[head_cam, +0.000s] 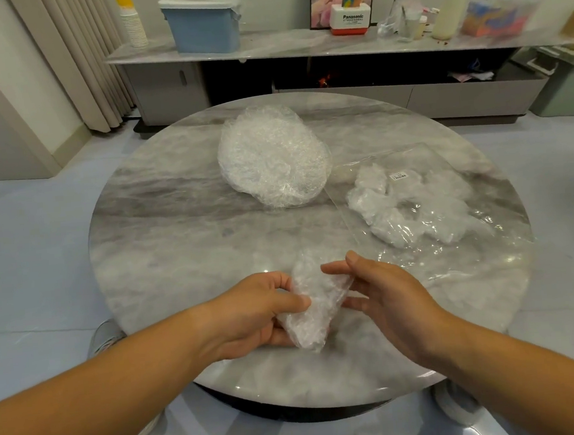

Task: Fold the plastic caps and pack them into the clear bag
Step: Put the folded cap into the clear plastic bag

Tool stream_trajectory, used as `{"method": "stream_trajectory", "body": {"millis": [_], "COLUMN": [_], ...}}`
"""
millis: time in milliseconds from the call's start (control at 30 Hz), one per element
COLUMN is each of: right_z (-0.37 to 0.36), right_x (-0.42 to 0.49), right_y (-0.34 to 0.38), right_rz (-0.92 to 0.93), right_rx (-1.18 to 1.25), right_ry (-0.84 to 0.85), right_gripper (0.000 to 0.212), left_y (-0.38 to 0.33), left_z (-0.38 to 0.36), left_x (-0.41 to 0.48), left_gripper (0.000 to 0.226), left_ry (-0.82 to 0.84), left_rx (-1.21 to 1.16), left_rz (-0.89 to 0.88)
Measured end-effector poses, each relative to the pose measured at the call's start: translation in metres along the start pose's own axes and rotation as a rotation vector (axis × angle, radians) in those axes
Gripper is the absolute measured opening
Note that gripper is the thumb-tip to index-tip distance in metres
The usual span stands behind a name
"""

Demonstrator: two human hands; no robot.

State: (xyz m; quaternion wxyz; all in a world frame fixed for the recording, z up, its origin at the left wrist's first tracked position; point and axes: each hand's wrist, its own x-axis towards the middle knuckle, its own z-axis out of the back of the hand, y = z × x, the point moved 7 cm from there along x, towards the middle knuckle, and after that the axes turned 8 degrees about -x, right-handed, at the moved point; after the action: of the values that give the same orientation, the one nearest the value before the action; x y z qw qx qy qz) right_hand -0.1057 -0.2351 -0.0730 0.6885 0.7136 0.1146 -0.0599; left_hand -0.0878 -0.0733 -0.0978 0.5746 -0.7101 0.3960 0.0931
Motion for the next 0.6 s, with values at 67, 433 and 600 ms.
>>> {"method": "stream_trajectory", "body": {"millis": [67, 433, 600], "right_z": [0.003, -0.021, -0.032], "right_x": [0.000, -0.034, -0.043], "right_y": [0.007, 0.014, 0.004], "right_rz": [0.111, 0.685, 0.755], "right_rx": [-0.147, -0.935, -1.168], "right_ry": [-0.033, 0.146, 0.288], "right_gripper": [0.035, 0.046, 0.066], "left_y": [0.002, 0.007, 0.005], "left_z": [-0.001, 0.007, 0.008], "left_x": [-0.002, -0.003, 0.000], "left_gripper": [0.014, 0.036, 0.051], "left_ry": [0.001, 0.025, 0.056], "left_rx": [-0.002, -0.308, -0.288], "left_rz": [0.027, 0.231, 0.197]}}
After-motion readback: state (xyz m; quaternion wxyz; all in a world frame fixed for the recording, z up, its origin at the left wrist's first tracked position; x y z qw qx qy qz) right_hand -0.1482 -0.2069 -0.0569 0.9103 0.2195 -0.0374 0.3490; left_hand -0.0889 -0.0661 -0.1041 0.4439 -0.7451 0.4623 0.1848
